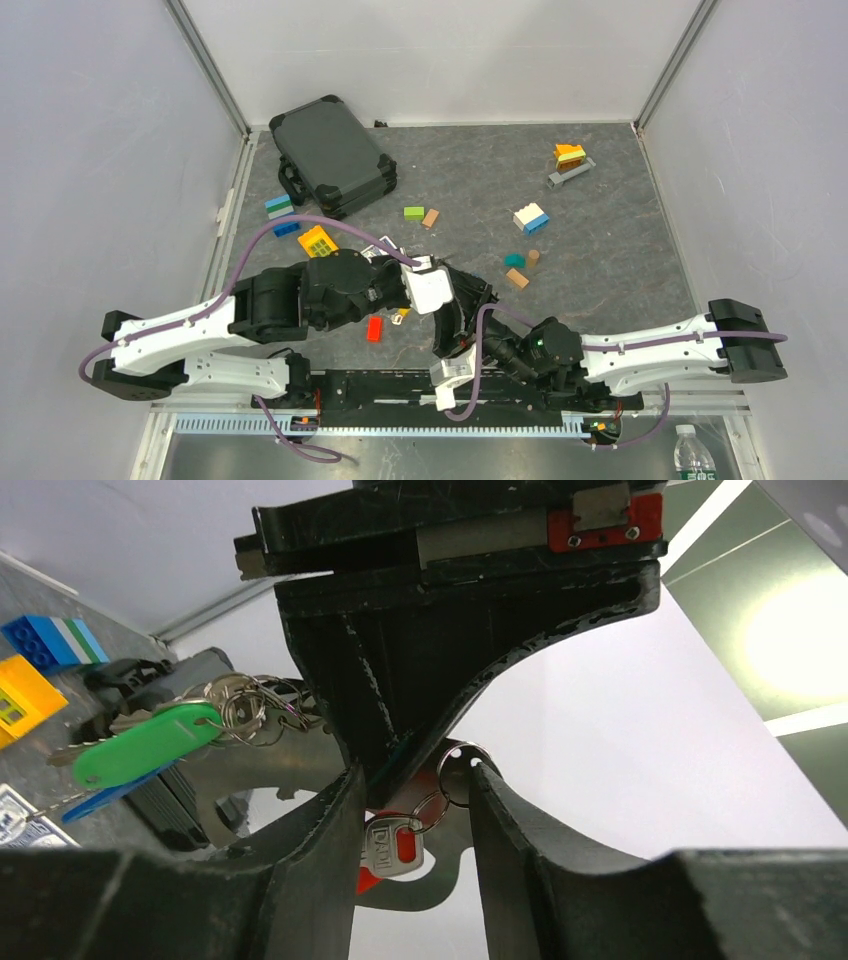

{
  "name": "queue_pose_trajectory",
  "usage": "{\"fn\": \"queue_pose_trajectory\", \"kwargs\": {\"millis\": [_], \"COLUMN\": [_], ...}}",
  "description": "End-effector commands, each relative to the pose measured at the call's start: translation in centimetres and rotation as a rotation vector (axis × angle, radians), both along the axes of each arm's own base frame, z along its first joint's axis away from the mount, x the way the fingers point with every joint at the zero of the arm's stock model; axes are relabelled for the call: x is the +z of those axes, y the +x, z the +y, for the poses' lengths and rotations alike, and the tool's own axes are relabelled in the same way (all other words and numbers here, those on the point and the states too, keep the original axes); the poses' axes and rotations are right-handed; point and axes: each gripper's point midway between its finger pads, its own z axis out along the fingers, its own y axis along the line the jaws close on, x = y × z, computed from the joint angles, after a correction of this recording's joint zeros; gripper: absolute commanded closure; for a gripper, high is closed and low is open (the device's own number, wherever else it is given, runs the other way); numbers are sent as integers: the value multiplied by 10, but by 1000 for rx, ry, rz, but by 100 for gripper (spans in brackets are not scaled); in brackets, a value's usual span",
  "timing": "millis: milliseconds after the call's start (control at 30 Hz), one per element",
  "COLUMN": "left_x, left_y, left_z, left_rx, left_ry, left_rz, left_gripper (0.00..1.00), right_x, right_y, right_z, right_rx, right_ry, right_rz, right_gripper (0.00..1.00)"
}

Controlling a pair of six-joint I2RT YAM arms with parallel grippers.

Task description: Remove the keys from the keyring

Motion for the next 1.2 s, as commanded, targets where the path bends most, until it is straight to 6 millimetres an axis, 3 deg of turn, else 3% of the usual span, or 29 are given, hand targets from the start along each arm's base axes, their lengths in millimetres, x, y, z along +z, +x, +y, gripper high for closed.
{"fn": "queue_pose_trajectory", "kwargs": {"millis": [0,700,1167], "left_x": [15,4,2], "left_y": [-10,-16,-18], "left_z": [-3,-13,-18], "left_rx": [-47,-94,-108], "left_ry": [-39,6,12], "left_rz": [22,42,52], "left_gripper": [98,98,98], "right_x": [24,30,30], "right_y": [13,10,-1], "right_z": [-24,-41,-38], "right_rx": [-120,-147,-57], "right_ry": [63,88,113], "right_rz": [-7,-25,-4], "right_gripper": [52,55,72]}}
